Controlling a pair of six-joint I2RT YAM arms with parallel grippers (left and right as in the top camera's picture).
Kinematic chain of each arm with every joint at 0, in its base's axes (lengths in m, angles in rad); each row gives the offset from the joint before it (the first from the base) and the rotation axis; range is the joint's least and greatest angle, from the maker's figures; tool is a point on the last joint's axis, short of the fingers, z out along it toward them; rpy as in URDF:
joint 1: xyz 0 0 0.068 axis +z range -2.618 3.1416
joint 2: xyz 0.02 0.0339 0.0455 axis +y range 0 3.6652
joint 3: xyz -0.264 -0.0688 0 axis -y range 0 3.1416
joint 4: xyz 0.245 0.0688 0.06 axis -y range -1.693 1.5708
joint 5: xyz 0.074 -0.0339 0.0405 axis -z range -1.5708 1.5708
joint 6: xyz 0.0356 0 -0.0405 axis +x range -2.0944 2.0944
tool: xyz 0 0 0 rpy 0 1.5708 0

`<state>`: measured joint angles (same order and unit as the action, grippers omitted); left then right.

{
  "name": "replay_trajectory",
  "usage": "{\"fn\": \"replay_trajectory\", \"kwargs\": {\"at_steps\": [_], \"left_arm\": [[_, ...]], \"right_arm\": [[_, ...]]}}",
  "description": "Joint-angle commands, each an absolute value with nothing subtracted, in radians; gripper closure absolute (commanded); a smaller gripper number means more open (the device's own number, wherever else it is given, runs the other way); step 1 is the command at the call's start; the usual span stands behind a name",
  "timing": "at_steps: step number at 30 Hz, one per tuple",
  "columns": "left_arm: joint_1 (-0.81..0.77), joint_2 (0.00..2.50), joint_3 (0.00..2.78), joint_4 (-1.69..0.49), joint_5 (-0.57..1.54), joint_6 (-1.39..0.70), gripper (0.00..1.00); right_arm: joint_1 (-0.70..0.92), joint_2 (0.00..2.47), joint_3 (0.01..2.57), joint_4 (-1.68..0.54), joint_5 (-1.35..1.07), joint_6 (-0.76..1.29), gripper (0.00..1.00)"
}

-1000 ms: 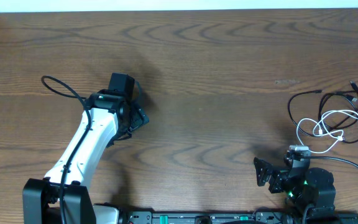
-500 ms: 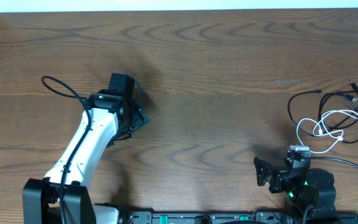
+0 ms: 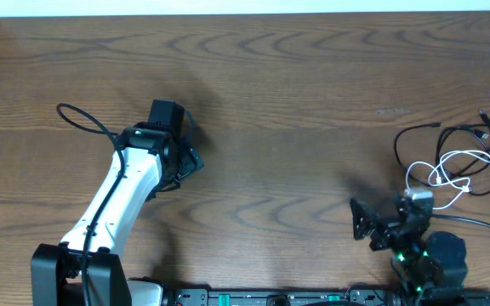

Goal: Untangle cables

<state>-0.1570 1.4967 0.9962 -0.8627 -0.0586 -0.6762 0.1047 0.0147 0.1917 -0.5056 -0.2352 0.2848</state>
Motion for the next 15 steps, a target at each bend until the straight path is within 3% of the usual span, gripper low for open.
{"fn": "replay_trajectory", "kwargs": {"at_steps": [1, 7, 15], "left_arm": [[-0.153, 1.496, 1.0, -0.867, -0.072, -0.667, 0.02], [-0.153, 1.496, 1.0, -0.867, -0.072, -0.667, 0.02], [-0.153, 1.496, 1.0, -0.867, -0.072, -0.667, 0.02]], "right_arm": [[0.099, 0.005, 0.183, -0.39, -0.235, 0.291, 0.01], [0.099, 0.005, 0.179, -0.172, -0.236, 0.291, 0.01], [0.099, 0.004, 0.104, -0.096, -0.236, 0.291, 0.01]]}}
